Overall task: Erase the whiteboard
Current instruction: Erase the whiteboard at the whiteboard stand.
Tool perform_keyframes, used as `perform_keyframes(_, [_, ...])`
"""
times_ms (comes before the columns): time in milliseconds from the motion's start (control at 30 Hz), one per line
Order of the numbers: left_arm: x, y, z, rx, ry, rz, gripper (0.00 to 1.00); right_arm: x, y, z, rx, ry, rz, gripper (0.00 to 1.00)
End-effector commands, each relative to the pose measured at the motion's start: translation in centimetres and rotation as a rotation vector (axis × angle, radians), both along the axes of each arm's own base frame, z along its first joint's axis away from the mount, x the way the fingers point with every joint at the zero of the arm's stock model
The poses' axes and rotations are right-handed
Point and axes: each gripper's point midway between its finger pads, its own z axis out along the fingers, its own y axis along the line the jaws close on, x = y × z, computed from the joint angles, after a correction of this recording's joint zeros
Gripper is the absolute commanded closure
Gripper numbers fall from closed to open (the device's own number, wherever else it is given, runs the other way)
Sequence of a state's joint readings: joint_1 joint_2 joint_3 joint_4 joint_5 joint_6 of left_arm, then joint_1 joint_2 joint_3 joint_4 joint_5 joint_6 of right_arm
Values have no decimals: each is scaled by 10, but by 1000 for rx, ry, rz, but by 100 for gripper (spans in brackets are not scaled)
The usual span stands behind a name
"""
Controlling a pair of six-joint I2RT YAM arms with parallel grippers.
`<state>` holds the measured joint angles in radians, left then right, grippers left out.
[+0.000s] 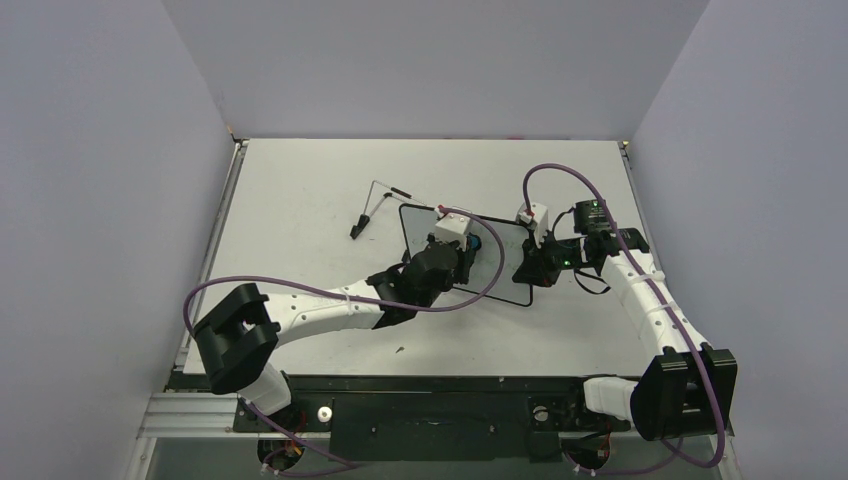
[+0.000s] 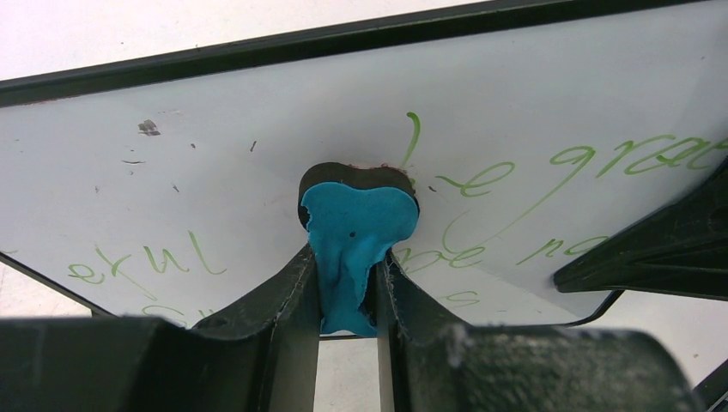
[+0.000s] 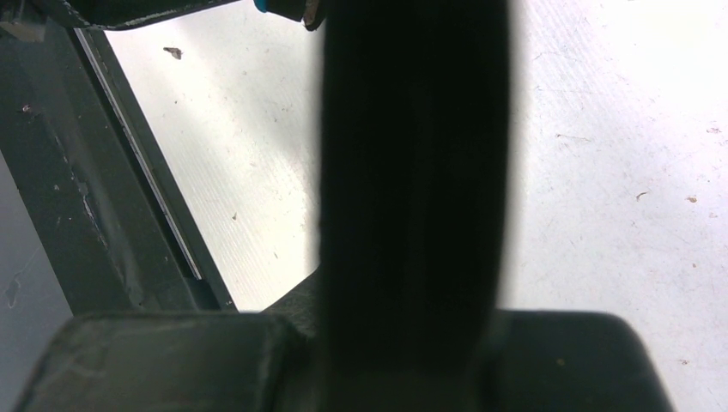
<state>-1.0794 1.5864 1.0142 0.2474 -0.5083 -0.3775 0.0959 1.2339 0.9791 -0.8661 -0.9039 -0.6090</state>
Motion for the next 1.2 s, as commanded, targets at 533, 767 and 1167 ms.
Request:
perform_keyframes(533, [6, -3, 41, -58, -65, -2, 100, -11, 8, 9, 33, -32, 59, 100])
perform_keyframes(767, [18, 15, 37, -68, -50, 42, 100, -11, 8, 8, 32, -30, 60, 100])
perform_keyframes(1167, [13, -1, 49, -122, -66, -34, 100, -10, 7, 7, 30, -25, 60, 100])
